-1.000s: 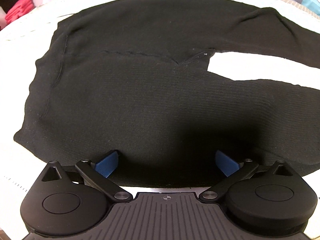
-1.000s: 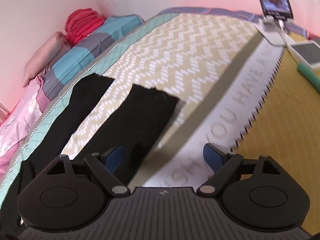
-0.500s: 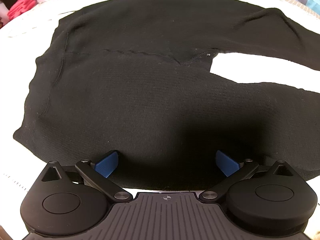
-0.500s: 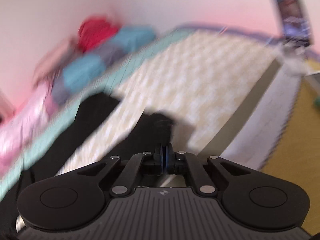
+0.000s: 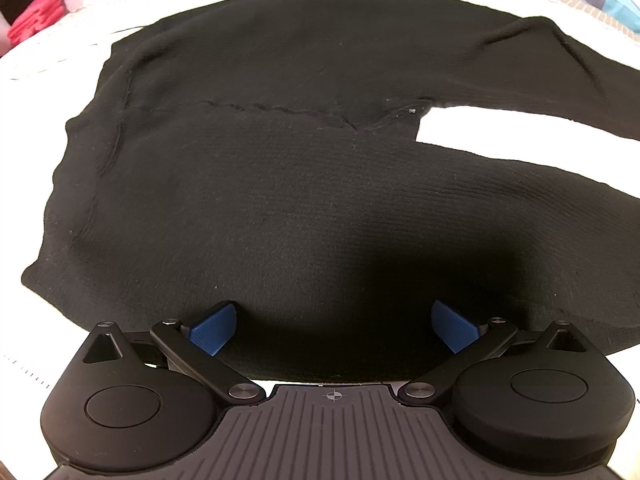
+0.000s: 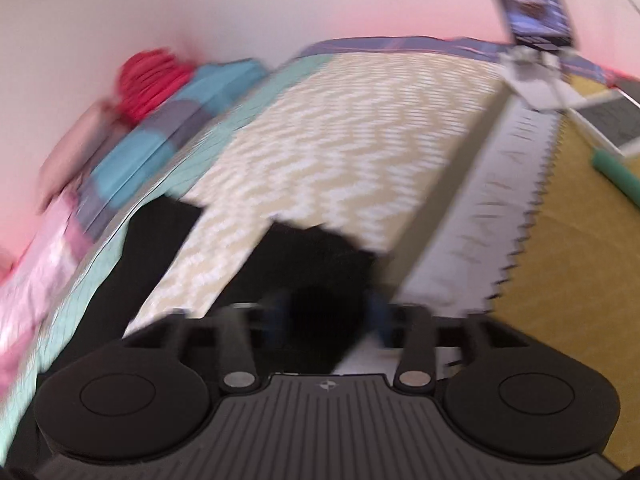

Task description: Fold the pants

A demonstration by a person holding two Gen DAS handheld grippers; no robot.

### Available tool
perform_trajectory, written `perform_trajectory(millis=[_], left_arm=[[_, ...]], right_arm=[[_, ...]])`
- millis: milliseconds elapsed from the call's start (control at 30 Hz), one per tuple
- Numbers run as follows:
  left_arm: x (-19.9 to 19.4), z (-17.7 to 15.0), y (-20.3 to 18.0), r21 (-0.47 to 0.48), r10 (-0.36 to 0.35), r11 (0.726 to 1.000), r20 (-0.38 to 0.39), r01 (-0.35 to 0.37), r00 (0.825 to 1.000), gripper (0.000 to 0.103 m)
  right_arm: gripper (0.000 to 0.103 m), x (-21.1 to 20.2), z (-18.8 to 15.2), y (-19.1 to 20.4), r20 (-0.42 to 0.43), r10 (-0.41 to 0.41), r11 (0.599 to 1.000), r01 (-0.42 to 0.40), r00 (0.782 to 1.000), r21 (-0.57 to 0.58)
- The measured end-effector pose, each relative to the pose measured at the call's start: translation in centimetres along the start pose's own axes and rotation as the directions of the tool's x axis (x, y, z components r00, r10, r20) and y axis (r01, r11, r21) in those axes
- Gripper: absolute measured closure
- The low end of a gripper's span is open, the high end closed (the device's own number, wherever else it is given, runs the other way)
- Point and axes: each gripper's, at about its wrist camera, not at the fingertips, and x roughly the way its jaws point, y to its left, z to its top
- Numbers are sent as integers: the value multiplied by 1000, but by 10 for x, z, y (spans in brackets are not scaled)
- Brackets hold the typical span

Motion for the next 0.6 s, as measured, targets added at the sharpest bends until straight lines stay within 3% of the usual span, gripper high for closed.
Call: perform_trajectory(millis=[33,100,133,233,333,400,500,567,600], left_arm=[[0,0,0,2,-1,1000,0,1,1000,0],[0,1,0,4,-1,1000,0,1,1000,0],[1,1,0,7,-1,1000,-1,1,1000,0],[1,3,1,18,-7,1000,-5,7,1000,0],[0,1,6,26,-20,999,2,20,1000,0],[1,1,7,33,-26,999,7,26,1000,0],[1,1,9,39,-32,999,15,32,999,0],[2,0,9,45,-35,998,21,34,999,0],[2,0,10,48,-38,998,24,36,999,0]], right_arm=[[39,2,-2,7,-4,-10,999,10,1000,-40],[60,7,-3,17,-7,-36,992,34,999,-119],[98,9,-2,20,-14,-48,987,45,999,-152],[99,-6,12,7,75,-119,980,129,990,-150],[101,-5,19,-23,17,-208,978,209,978,-22],[101,-9,16,-28,20,-245,968,246,969,-45],[89,-31,13,-23,69,-252,966,255,965,-43],[54,-46,4,-8,88,-193,975,201,977,-94],[48,-52,-3,2,83,-150,977,161,985,-138]])
